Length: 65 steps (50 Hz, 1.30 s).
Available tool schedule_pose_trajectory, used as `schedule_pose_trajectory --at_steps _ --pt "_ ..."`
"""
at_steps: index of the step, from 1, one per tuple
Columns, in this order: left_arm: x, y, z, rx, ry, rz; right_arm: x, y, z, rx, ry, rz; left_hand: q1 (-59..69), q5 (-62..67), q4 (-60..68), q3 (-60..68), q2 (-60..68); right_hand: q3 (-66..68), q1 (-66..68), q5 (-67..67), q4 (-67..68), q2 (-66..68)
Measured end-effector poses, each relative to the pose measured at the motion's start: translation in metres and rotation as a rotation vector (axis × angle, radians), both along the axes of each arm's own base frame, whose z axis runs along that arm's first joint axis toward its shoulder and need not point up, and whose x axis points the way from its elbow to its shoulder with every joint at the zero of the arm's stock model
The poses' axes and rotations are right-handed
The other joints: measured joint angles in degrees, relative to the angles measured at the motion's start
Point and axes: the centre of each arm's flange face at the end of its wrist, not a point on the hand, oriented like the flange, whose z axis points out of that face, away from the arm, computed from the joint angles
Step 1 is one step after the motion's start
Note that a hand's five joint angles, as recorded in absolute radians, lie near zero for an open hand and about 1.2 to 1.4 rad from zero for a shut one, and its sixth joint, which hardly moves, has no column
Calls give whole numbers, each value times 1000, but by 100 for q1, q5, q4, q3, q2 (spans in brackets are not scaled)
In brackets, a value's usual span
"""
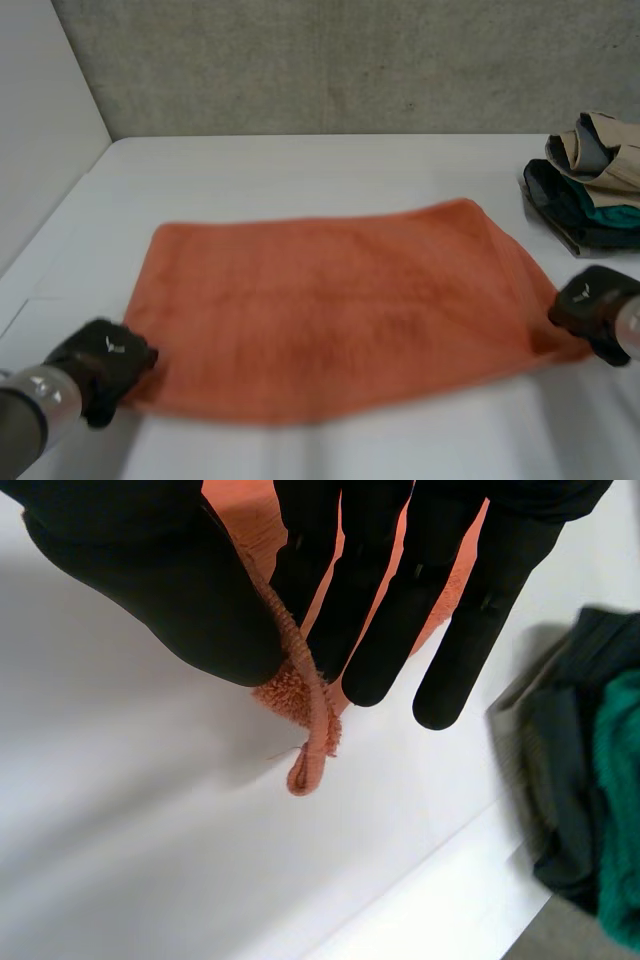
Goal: Fold the laundry.
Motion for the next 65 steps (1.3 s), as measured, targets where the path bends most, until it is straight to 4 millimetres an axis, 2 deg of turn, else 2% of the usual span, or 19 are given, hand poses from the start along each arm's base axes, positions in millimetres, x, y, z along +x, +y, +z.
schedule_pose_trajectory --at_steps 5,7,12,13,15,17,19,24,26,29,31,34,42,48,49,51,56,61,65 --pt "0 3 0 39 -21 -14 -7 -1 -6 -9 41 -16 0 0 1 0 0 0 0 0 0 0" --pt "-2 -7 -4 25 -22 -15 -8 -7 -12 -29 47 -26 0 0 2 0 0 0 0 0 0 0" --pt "-12 -55 -12 -90 -20 -5 7 -34 -22 -131 48 -17 0 0 11 0 0 0 0 0 0 0" --pt "-18 -78 -10 -165 -18 4 17 -48 -20 -194 47 -8 0 0 14 0 0 0 0 0 0 0" --pt "-25 -104 -3 -256 -13 15 27 -63 -14 -269 44 -2 0 0 14 0 0 0 0 0 0 0" --pt "-33 -130 11 -368 2 26 39 -80 -1 -372 31 0 0 0 16 0 0 1 0 0 0 0" --pt "-43 -162 36 -524 34 40 55 -105 26 -548 -7 -1 0 0 16 0 0 0 0 0 0 0" --pt "-61 -213 124 -971 175 66 79 -143 113 -1036 -188 -14 0 0 18 1 1 1 0 0 0 0" --pt "-65 -221 164 -1167 261 71 84 -145 157 -1262 -295 -6 0 0 18 1 0 1 0 0 0 0" --pt "-65 -220 204 -1356 370 70 86 -139 192 -1442 -392 19 0 0 18 1 1 1 0 10 0 0" --pt "-63 -215 222 -1433 444 66 88 -134 205 -1506 -437 39 0 0 18 1 1 1 0 27 0 0" --pt "-58 -211 226 -1450 505 66 89 -130 205 -1509 -455 54 0 14 18 1 1 2 0 28 0 0" --pt "-48 -211 184 -1300 529 92 93 -135 159 -1334 -429 67 0 15 19 1 1 2 0 27 1 0" --pt "-46 -210 113 -1101 468 116 96 -142 84 -1090 -399 81 0 15 19 2 5 4 0 27 2 0" --pt "-46 -209 91 -1043 450 119 97 -142 65 -1028 -392 89 0 15 19 3 6 4 0 27 2 0" --pt "-46 -205 57 -951 421 125 97 -140 22 -886 -375 103 0 15 19 4 6 4 0 28 3 0" --pt "-43 -184 -10 -747 352 127 93 -122 -41 -632 -334 106 0 15 19 4 7 4 0 27 2 0" --pt "-36 -150 -34 -582 274 115 83 -98 -59 -449 -284 85 0 16 19 4 6 4 0 28 2 0" --pt "-22 -104 -33 -408 163 103 60 -66 -45 -269 -216 39 0 15 19 4 6 4 0 27 2 0"
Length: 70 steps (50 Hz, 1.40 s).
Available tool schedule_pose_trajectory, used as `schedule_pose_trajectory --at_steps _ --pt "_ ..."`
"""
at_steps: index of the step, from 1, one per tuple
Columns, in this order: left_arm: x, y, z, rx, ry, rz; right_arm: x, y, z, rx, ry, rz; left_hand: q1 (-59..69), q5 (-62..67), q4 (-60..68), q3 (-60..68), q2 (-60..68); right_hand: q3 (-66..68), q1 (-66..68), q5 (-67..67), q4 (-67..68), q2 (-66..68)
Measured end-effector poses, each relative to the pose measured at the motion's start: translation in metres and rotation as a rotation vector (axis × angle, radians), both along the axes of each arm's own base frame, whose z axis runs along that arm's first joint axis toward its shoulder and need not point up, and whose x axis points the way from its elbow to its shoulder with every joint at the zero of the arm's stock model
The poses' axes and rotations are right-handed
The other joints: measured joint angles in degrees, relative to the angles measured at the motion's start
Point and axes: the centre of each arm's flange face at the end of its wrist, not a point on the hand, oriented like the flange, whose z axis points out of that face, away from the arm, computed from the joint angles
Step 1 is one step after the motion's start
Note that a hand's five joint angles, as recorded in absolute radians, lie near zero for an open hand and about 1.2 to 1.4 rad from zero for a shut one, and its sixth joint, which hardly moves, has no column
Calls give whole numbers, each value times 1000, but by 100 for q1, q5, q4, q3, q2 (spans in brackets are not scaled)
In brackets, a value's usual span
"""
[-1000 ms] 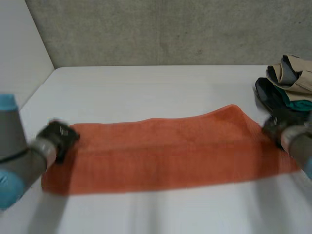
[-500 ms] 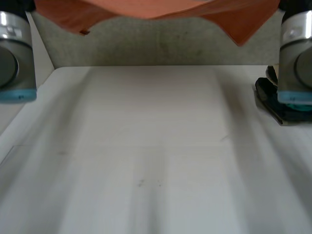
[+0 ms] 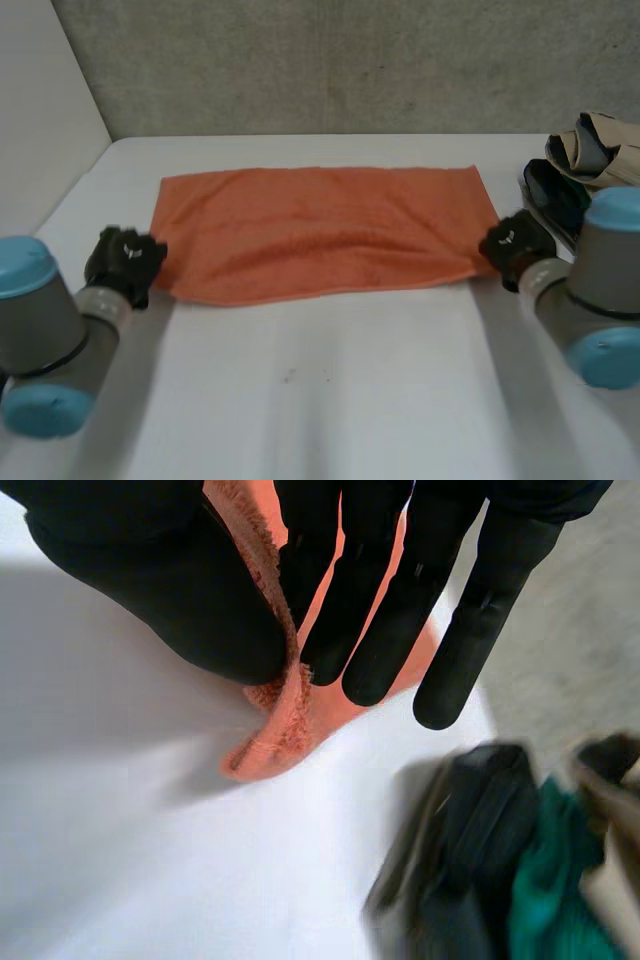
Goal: Fold the laundry.
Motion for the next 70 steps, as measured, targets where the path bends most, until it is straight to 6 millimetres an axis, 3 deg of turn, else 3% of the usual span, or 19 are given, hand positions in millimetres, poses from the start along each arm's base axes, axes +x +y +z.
schedule_pose_trajectory --at_steps 7,10,12,15,18,26,31,38,45,47,48,49,51,53,57,62,66,70 --pt "29 85 13 345 -185 -15 -55 64 25 313 196 -38 0 0 0 0 0 1 0 0 0 0" --pt "35 105 20 421 -234 -32 -72 72 26 355 263 -40 0 0 0 0 0 1 0 0 0 0" --pt "36 105 22 420 -241 -35 -76 70 24 347 279 -43 0 0 0 0 0 1 0 1 0 0" --pt "34 94 27 370 -238 -34 -77 56 19 278 286 -50 0 0 0 0 0 1 0 1 0 0" --pt "26 70 29 284 -209 -31 -69 38 15 182 265 -53 0 0 0 0 0 1 0 4 1 0" --pt "-8 -4 22 63 -66 -22 -29 -16 7 -88 109 -50 0 14 1 0 0 2 0 57 0 0" --pt "-19 -42 11 -31 -34 32 -7 -45 2 -230 49 -25 0 14 1 0 0 1 0 57 0 0" --pt "-30 -80 0 -142 -28 98 12 -86 -7 -398 18 -14 0 14 1 0 0 1 0 57 0 0" --pt "-44 -108 -2 -254 -18 92 21 -112 -23 -454 13 -25 0 14 0 0 0 -75 0 -43 -105 -37" --pt "-48 -111 -2 -272 -16 81 23 -115 -26 -459 10 -29 -261 -182 -203 -205 -201 -587 -532 -569 -638 -523" --pt "-51 -112 -2 -280 -14 68 25 -116 -27 -461 8 -32 -1637 -1398 -1440 -1422 -1564 -1580 -1527 -1578 -1625 -1665" --pt "-54 -112 -2 -287 -11 56 26 -116 -28 -462 5 -34 -2233 -1906 -1960 -1927 -1950 -2478 -2441 -2517 -2520 -2611" --pt "-62 -109 -1 -295 -7 25 29 -114 -28 -461 -6 -35 -4535 -4053 -4131 -4037 -4102 -4341 -4159 -4392 -4280 -4422" --pt "-70 -104 -1 -297 -2 -11 32 -109 -25 -457 -27 -35 -5433 -5074 -5291 -5183 -5294 -5386 -4997 -5430 -5424 -5413" --pt "-82 -91 2 -294 7 -59 32 -95 -8 -444 -99 -42 -5506 -5437 -5737 -5658 -5714 -5611 -5051 -5585 -5653 -5580" --pt "-77 -67 21 -282 27 -73 21 -67 34 -391 -283 -40 -5506 -5437 -5737 -5658 -5718 -5611 -5051 -5586 -5653 -5580" --pt "-65 -44 39 -269 79 -67 0 -45 56 -271 -402 -31 -5506 -5437 -5737 -5658 -5718 -5611 -5051 -5586 -5653 -5580" --pt "-56 -18 52 -243 181 -69 -27 -31 58 -116 -447 -56 -5506 -5437 -5737 -5658 -5717 -5611 -5051 -5587 -5652 -5579"
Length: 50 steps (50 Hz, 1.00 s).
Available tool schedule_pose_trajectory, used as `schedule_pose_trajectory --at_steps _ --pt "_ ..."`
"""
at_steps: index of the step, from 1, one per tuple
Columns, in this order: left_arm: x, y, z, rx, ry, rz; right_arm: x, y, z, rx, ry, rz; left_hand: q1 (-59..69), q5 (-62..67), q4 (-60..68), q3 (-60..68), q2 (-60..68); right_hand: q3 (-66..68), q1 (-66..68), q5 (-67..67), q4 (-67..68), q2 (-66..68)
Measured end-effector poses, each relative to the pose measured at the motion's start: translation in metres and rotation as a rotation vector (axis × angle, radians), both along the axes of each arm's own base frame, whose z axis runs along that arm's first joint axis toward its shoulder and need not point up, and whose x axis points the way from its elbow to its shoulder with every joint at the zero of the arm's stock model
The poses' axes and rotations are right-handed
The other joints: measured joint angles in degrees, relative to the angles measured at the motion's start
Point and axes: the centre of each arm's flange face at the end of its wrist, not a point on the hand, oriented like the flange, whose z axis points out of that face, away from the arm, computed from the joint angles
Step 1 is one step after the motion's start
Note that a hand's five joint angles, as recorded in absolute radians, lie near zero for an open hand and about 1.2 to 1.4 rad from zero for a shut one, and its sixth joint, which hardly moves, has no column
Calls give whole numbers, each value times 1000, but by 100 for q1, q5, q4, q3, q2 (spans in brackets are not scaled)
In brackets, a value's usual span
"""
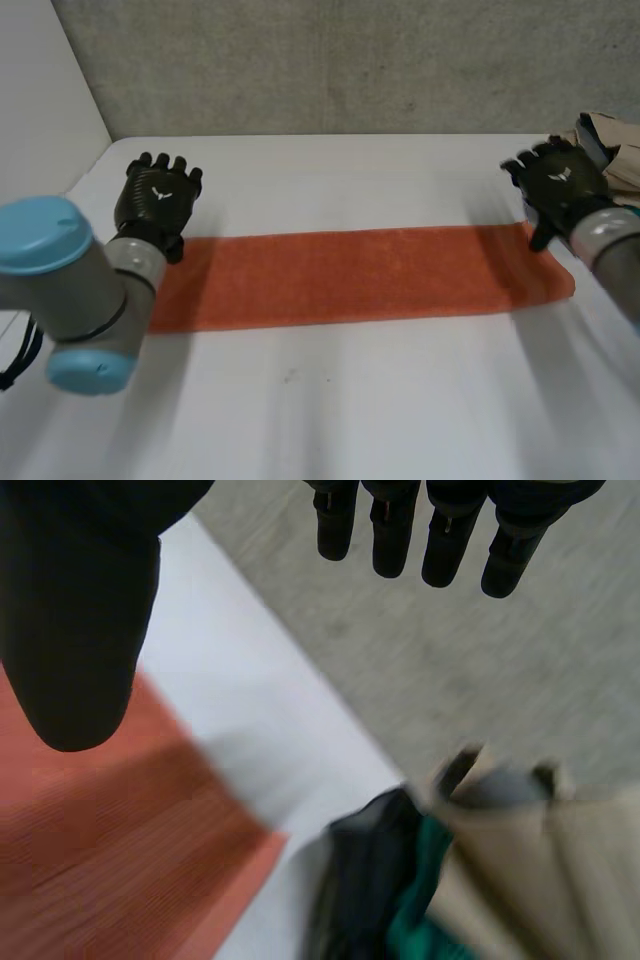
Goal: Fold the laundry.
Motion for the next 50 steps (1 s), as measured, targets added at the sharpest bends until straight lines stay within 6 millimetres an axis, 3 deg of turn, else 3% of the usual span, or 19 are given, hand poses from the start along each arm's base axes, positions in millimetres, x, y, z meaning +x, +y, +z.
schedule_pose_trajectory --at_steps 8,19,21,24,25,30,36,45,50 --pt "5 32 6 64 163 -48 -35 14 -21 230 -17 -35 0 0 0 0 0 678 533 702 674 692" --pt "2 35 2 80 179 -60 -44 3 -63 259 27 -49 0 0 0 0 0 1369 1281 1397 1354 1363" --pt "2 35 1 81 176 -60 -44 0 -70 261 35 -49 0 0 0 0 0 2037 2013 2043 2028 2138" --pt "2 35 0 83 173 -59 -45 -5 -78 256 44 -57 0 0 0 0 0 4991 4825 4911 4985 5096" --pt "2 35 0 83 172 -59 -47 -7 -80 251 47 -66 0 0 0 0 0 5327 4966 5254 5327 5419" --pt "2 35 1 82 173 -60 -59 -15 -80 219 62 -135 0 0 0 0 0 5581 4966 5333 5607 5546" --pt "2 36 3 76 175 -60 -87 -17 -76 199 111 -257 0 0 0 0 0 5582 4966 5333 5627 5546" --pt "4 40 10 62 180 -63 -148 -11 -57 165 347 -409 0 0 0 0 0 5582 4966 5333 5628 5546" --pt "4 42 12 56 183 -65 -149 -12 -43 116 394 -420 0 0 0 0 0 5582 4966 5333 5629 5546"
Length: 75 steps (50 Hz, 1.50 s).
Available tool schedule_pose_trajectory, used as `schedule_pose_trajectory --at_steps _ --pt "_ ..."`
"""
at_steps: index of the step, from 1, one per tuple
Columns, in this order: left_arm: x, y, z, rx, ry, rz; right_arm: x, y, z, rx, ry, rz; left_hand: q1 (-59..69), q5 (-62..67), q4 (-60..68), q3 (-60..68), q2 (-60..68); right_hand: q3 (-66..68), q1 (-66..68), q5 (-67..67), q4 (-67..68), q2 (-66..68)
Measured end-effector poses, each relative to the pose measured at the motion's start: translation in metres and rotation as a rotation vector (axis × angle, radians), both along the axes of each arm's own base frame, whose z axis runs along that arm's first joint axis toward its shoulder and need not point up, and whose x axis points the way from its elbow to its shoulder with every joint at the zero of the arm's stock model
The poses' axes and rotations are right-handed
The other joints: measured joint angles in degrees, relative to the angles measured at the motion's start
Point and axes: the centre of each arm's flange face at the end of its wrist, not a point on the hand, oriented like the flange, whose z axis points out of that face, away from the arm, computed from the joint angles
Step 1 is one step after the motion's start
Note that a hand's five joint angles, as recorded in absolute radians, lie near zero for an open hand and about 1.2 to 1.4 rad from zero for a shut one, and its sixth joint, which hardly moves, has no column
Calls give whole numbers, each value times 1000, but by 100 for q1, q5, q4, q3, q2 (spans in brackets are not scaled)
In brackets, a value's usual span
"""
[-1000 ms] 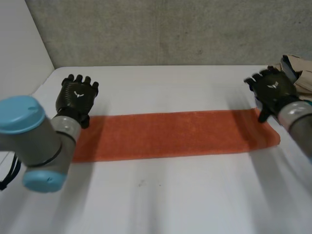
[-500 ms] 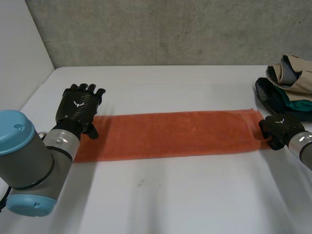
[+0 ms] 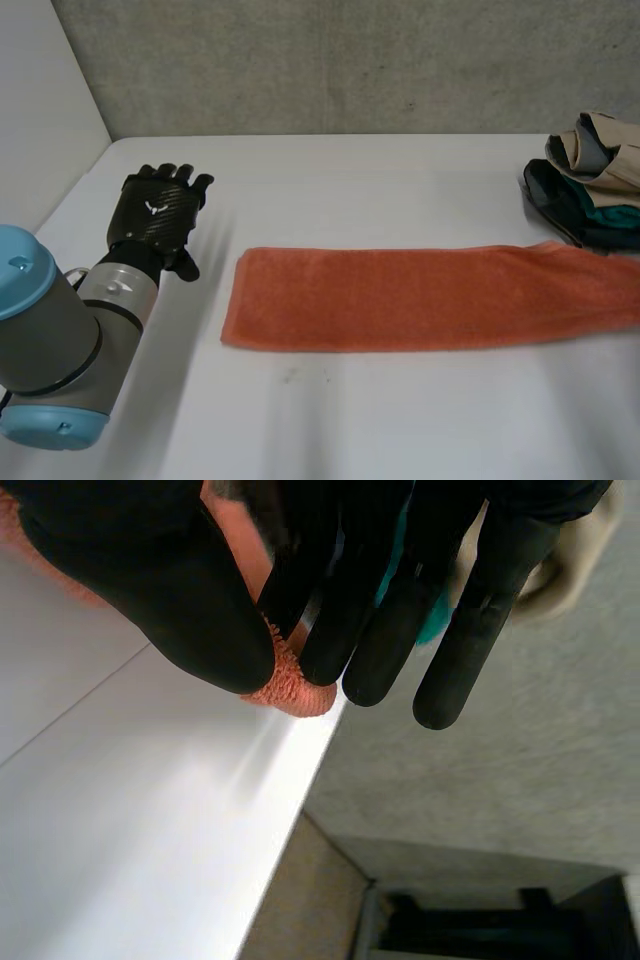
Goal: Fold the laundry.
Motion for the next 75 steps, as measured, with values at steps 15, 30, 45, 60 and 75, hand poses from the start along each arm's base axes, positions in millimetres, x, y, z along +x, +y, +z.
schedule_pose_trajectory --at_steps 15,30,45,60,75 --pt "7 1 16 -42 20 22 235 70 64 -330 -175 666 0 0 0 0 0 21 0 80 4 0" --pt "17 9 21 -47 32 40 398 213 -30 -213 -243 1304 0 0 0 0 0 -1193 -1046 -1054 -1220 -1190" --pt "-4 7 26 -74 37 -20 320 163 11 -48 -410 949 0 0 0 0 0 -5586 -4974 -5332 -5652 -5549" --pt "-41 21 8 -34 16 -136 224 111 -36 188 -324 499 0 0 0 0 0 -138 -168 -22 -179 -132" --pt "-40 25 13 -36 21 -131 322 145 19 -203 -176 852 0 0 0 0 0 2 -90 128 0 -130"
